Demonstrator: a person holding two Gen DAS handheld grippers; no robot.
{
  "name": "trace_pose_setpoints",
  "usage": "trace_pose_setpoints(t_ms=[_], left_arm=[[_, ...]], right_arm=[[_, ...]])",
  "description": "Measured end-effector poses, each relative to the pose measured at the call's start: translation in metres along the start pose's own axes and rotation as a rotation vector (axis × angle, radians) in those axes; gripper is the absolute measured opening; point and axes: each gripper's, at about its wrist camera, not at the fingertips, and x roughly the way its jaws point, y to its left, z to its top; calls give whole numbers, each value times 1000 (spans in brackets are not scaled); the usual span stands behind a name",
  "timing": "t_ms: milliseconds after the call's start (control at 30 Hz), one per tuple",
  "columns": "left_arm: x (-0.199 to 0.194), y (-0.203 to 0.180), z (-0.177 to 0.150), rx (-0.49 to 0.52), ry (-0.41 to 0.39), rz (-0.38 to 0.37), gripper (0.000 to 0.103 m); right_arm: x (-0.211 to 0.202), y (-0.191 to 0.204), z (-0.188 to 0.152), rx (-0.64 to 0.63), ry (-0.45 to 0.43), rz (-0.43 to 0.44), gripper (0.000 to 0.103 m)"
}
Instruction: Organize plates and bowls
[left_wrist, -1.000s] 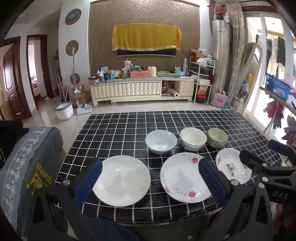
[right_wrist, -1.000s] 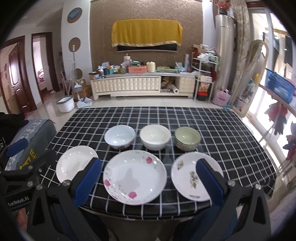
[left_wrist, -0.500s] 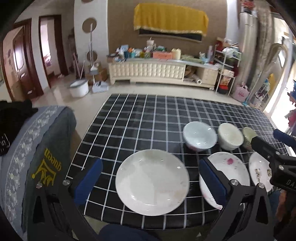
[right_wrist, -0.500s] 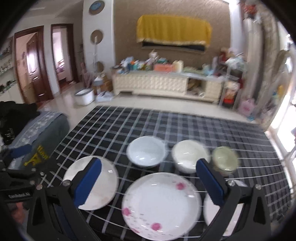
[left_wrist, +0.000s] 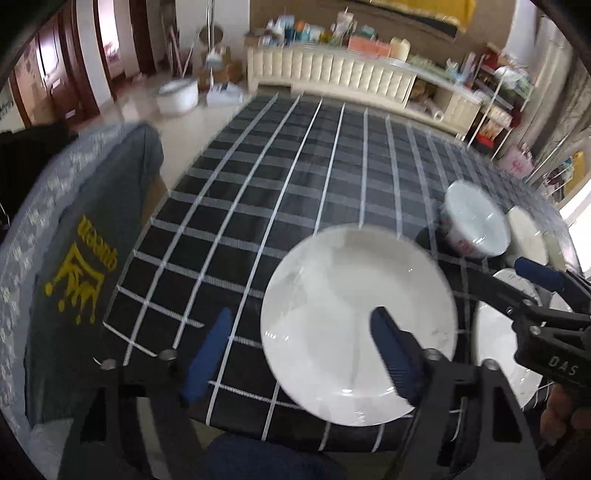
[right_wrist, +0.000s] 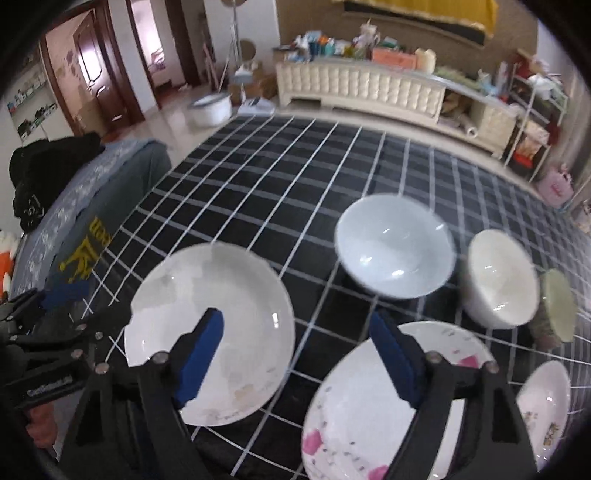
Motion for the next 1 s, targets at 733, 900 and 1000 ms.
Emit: trace_pose_setpoints(t_ms=[733,900,1000], left_arm=[[59,22,-10,-76,144,-18,19],[61,22,-10,-83,145,-17,17],[60,21,-10,-87,147,-13,17]], right_arm=[[62,-1,-5,36,155,21,34],[64,-2,-8,46,160,31,23],[63,-3,-7,56,154,32,21]])
